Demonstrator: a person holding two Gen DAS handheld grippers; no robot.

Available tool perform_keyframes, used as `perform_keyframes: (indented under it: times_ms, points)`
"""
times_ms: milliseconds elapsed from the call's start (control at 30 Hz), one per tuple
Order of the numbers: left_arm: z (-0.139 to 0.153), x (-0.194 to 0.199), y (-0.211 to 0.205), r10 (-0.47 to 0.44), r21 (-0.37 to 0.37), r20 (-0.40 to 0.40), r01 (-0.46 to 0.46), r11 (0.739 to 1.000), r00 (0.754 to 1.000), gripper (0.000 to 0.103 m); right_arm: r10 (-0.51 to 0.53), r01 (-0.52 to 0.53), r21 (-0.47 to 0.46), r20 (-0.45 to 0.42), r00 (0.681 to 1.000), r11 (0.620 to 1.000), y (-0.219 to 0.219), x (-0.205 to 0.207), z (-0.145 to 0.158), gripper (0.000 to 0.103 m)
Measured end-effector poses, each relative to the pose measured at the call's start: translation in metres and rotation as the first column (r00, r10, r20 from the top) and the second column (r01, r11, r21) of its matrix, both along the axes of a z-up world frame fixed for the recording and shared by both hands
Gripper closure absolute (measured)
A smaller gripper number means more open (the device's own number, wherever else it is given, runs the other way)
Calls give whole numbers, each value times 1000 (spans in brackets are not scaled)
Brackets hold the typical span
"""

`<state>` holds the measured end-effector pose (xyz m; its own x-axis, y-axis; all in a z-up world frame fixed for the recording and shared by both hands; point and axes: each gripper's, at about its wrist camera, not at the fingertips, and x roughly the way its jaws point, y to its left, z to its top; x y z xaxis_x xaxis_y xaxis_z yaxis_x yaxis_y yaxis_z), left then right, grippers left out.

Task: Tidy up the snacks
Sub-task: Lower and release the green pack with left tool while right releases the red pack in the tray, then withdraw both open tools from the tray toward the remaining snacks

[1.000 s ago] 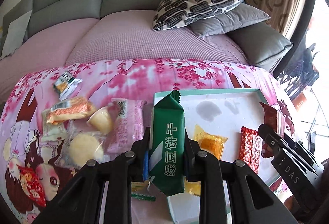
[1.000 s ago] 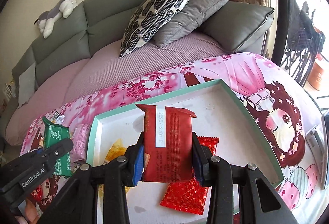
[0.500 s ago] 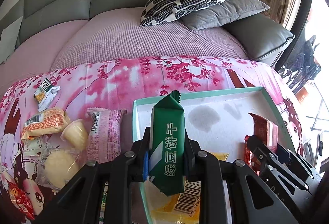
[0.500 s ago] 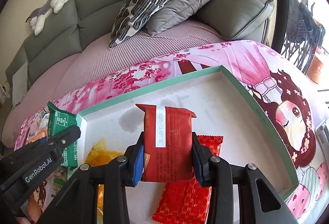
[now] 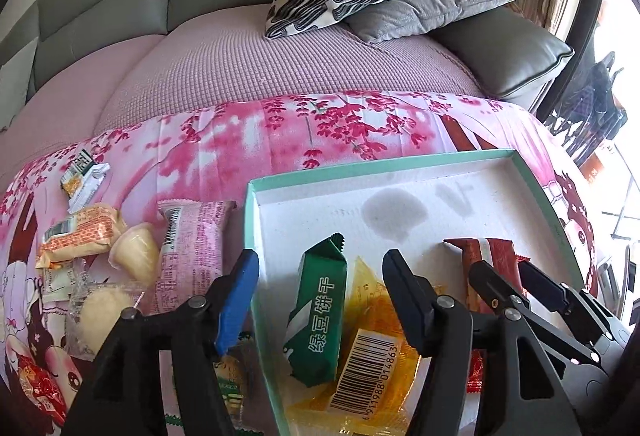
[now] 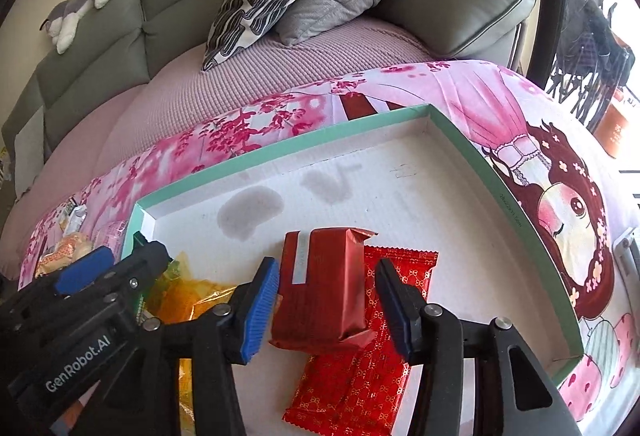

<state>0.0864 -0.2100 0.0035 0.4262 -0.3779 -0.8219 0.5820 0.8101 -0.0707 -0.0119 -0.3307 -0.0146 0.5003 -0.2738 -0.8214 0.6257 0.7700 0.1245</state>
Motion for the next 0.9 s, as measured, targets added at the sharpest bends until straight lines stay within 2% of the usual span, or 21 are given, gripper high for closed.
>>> perform_keyframes:
  times_ms: [67, 167, 233, 467, 800, 900]
  points:
    - [3, 1, 3, 20, 11, -2, -20, 1000, 1000, 34, 2, -3, -17, -8, 1000, 1000, 1, 0, 2, 39]
    - [6, 5, 11, 74, 31, -24, -73, 997, 997, 24, 9, -9, -23, -13, 1000, 1000, 0, 0, 5, 33]
    - [7, 8, 18, 123, 53, -49, -120, 991, 991, 24, 18, -18, -33, -18, 1000, 999, 2, 1, 8, 29]
    - [19, 7, 33, 178, 35, -77, -176, 984, 981, 24, 51, -54, -93, -35, 998, 994, 12, 2, 19, 25]
    - [24, 4, 40, 195, 43, -71, -192, 980, 978, 24, 44, -48, -85, -42, 998, 995, 9, -1, 21, 25]
    - [24, 5, 43, 204, 39, -67, -202, 979, 977, 22, 46, -51, -89, -53, 997, 995, 9, 0, 20, 18]
